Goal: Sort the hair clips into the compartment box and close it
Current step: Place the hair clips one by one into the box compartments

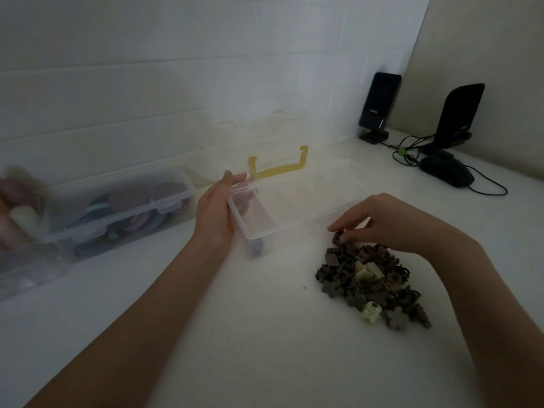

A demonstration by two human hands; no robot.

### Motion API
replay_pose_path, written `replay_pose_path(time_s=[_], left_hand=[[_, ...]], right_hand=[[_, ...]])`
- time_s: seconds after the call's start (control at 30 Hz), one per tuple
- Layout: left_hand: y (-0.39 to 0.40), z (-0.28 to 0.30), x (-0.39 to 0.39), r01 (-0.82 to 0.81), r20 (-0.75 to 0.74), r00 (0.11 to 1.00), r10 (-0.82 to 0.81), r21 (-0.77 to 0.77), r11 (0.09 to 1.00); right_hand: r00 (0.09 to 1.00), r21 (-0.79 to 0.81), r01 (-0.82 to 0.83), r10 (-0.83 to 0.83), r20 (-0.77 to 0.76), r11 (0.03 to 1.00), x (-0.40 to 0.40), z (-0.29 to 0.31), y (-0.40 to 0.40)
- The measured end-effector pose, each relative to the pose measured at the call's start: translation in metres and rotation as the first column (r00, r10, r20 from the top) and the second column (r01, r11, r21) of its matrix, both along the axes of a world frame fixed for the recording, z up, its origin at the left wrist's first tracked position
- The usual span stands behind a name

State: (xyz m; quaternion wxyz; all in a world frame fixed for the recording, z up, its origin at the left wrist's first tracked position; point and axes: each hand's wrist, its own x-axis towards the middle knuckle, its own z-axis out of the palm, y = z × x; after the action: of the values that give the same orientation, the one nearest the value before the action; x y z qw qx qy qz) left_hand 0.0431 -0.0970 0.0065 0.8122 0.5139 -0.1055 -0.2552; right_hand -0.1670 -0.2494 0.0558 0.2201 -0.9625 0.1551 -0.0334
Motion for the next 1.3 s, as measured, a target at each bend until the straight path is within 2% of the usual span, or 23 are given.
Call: replay_pose_path(time_s=[0.13, 0.37, 0.6, 0.7, 0.77, 0.83, 0.93, 1.0, 1.07, 1.13, 1.2, 1.3], left_hand=[[0.001, 0.001, -0.003, 0.013, 0.018, 1.000, -0.013, 0.006, 1.000], [0.003, 0.004, -0.004, 0.026, -0.028, 0.999, -0.028, -0.053, 0.998], [0.004, 0.008, 0.001, 0.008, -0.017, 1.000, -0.009, -0.053, 0.999], [0.006, 0.014, 0.007, 0.015, 0.010, 1.000, -0.014, -0.082, 0.997], [0.006, 0.019, 0.013, 0.022, 0.082, 0.997, -0.015, -0.083, 0.996], [0.007, 0.020, 0.015, 0.024, 0.145, 0.989, -0.014, -0.065, 0.998], [0.009, 0.017, 0.017, 0.067, 0.159, 0.985, -0.061, -0.029, 0.997], [0.013, 0.019, 0.011, 0.122, 0.170, 0.976, -0.135, 0.086, 0.989], [0.017, 0.026, 0.006, 0.146, 0.120, 0.976, -0.181, 0.254, 0.956], [0.022, 0.033, 0.002, 0.180, 0.016, 0.980, -0.199, 0.354, 0.918], [0.025, 0.040, -0.003, 0.225, -0.061, 0.974, -0.217, 0.327, 0.918], [0.018, 0.041, -0.019, 0.069, -0.023, 0.998, -0.066, 0.238, 0.969]], right_hand=[[1.000, 0.006, -0.018, 0.019, -0.024, 1.000, 0.002, -0.001, 0.002], [0.959, 0.299, -0.154, 0.069, 0.275, 0.942, 0.002, 0.009, 0.015], [0.921, 0.509, -0.224, 0.009, 0.390, 0.831, 0.004, 0.006, 0.016], [0.886, 0.393, -0.190, -0.014, 0.463, 0.900, 0.006, 0.004, 0.014], [0.879, 0.334, -0.173, -0.007, 0.477, 0.927, 0.010, 0.000, 0.015], [0.880, 0.350, -0.172, -0.016, 0.474, 0.921, 0.015, -0.006, 0.016], [0.887, 0.373, -0.162, -0.031, 0.461, 0.914, 0.016, -0.011, 0.013], [0.895, 0.370, -0.157, -0.027, 0.446, 0.916, 0.015, -0.012, 0.011], [0.898, 0.363, -0.157, -0.021, 0.439, 0.918, 0.014, -0.013, 0.009], [0.897, 0.347, -0.162, -0.009, 0.442, 0.924, 0.014, -0.013, 0.009], [0.895, 0.341, -0.176, 0.006, 0.447, 0.923, 0.013, -0.012, 0.009], [0.890, 0.327, -0.200, 0.031, 0.455, 0.924, 0.012, -0.011, 0.012]])
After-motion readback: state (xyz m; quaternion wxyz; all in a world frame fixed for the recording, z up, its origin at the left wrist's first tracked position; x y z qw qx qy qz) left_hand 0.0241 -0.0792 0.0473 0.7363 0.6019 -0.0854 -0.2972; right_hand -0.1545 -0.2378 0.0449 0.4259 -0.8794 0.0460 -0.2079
